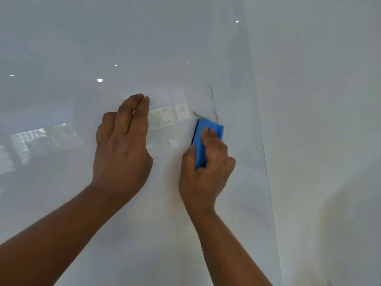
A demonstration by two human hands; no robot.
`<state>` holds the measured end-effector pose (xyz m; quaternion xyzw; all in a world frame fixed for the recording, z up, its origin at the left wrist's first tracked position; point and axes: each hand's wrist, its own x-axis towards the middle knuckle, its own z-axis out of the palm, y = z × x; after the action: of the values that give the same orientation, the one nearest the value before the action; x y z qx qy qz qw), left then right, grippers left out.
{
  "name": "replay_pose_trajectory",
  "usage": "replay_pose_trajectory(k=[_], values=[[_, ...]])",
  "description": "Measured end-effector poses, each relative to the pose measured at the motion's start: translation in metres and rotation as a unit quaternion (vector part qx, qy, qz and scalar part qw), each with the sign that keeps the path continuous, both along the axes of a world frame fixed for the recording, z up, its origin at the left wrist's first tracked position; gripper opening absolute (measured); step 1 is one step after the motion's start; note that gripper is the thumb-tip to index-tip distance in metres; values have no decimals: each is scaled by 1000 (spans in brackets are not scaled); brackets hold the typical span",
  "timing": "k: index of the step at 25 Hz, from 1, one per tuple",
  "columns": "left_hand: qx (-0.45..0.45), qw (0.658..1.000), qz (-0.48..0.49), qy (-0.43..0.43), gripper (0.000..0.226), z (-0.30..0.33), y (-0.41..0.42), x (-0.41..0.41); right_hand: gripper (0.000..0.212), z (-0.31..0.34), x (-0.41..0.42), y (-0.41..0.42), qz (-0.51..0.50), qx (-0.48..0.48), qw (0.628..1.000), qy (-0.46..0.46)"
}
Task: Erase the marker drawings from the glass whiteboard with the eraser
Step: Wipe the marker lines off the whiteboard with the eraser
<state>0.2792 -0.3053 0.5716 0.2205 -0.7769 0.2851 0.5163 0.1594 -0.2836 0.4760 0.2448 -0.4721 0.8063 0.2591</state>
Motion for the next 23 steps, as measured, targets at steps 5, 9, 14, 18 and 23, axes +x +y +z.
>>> replay_pose_trajectory(k=[5, 9, 14, 18, 23], values=[[2, 1000, -2, -15, 83, 16, 2, -5, 40, 18, -53, 18, 7, -14, 997, -75], [-4, 1000, 6, -3, 78, 17, 1, -10, 44, 46, -20, 6, 4, 15, 999, 43], [9, 1000, 8, 0, 79, 20, 4, -11, 42, 50, -53, 17, 19, -14, 999, -29], [16, 1000, 8, -9, 77, 22, 5, -9, 45, 66, -21, 12, -2, 50, 988, 143], [31, 999, -14, 8, 81, 24, 7, -8, 41, 91, -63, 19, 4, 1, 1000, 12]])
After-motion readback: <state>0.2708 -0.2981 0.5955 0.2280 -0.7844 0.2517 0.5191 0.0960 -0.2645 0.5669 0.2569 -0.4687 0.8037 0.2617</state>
